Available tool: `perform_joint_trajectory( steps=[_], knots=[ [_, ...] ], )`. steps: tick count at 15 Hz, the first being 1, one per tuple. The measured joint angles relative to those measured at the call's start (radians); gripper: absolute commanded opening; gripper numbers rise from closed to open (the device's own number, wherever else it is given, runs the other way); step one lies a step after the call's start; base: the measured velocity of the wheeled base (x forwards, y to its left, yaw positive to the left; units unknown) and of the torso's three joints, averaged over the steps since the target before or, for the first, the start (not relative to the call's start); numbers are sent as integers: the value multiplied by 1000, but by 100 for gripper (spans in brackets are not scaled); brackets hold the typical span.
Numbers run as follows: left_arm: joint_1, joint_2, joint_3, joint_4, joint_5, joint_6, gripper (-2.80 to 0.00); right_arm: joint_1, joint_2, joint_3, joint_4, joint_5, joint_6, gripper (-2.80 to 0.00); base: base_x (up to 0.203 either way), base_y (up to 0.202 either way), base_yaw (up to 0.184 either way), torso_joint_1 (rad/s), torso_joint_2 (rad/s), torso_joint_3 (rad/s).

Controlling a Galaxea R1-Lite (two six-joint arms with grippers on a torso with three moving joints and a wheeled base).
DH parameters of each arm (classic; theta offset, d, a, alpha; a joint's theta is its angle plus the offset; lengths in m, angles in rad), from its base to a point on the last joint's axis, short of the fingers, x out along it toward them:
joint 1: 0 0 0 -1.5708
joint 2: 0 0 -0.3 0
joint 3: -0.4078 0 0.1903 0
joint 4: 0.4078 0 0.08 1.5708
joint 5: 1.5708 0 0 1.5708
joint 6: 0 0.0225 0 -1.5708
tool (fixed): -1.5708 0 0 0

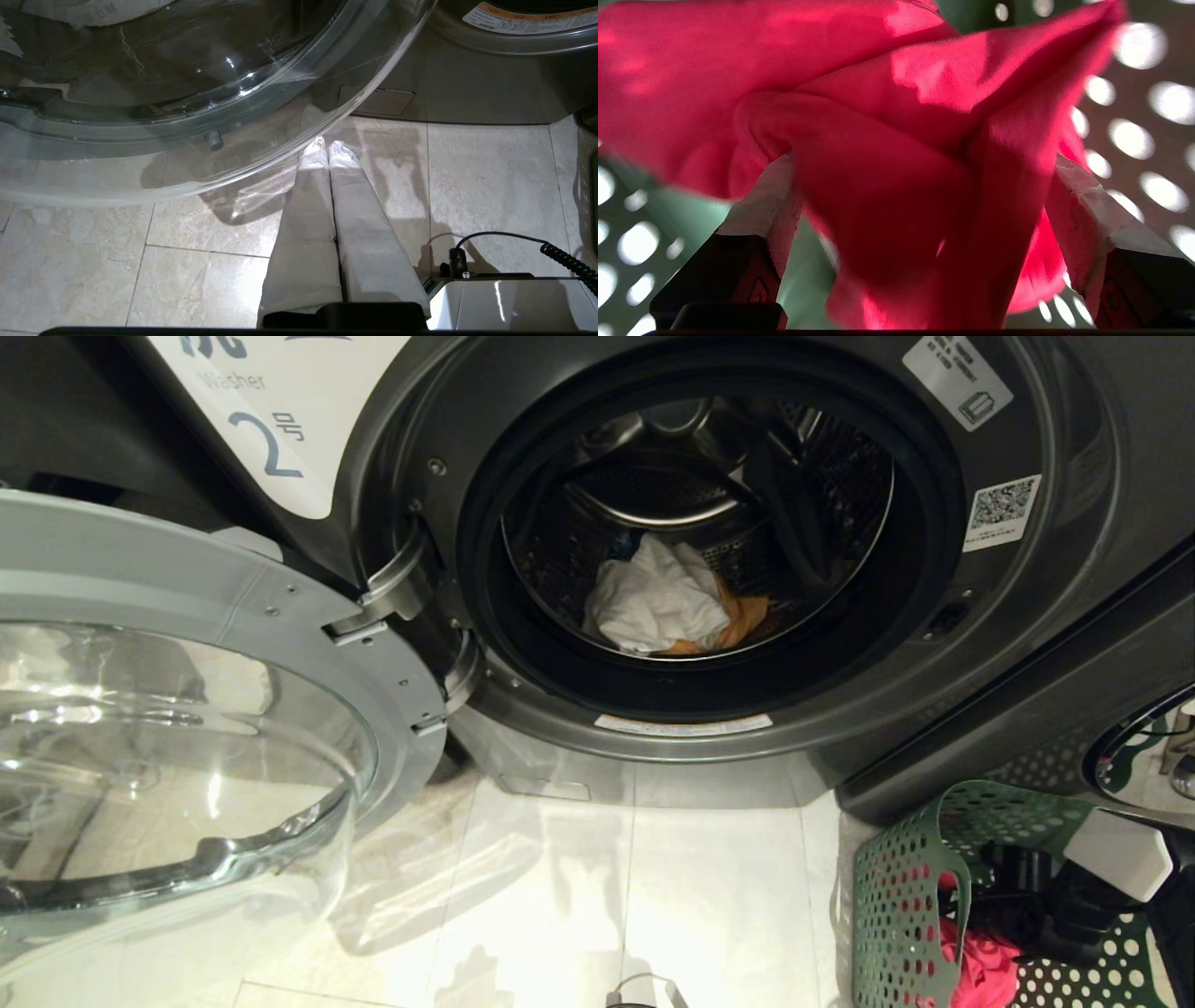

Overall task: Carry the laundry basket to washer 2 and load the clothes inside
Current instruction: Place the clothes into the washing machine

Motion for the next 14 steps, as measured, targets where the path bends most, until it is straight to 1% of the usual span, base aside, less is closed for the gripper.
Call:
perform_joint_trajectory(
  steps=[5, 7, 11, 14],
  knots=[
    [0, 0, 0, 0, 0, 0, -280, 0, 109, -97, 4, 0, -4, 0, 0, 0, 0, 0, 0, 0],
    [0, 0, 0, 0, 0, 0, -280, 0, 129, -114, 21, 10, 2, 0, 0, 0, 0, 0, 0, 0],
    [0, 0, 0, 0, 0, 0, -280, -11, 144, -140, 80, 138, 20, 0, 0, 0, 0, 0, 0, 0],
    [0, 0, 0, 0, 0, 0, -280, -17, 147, -175, 111, 150, 23, 0, 0, 0, 0, 0, 0, 0]
  ],
)
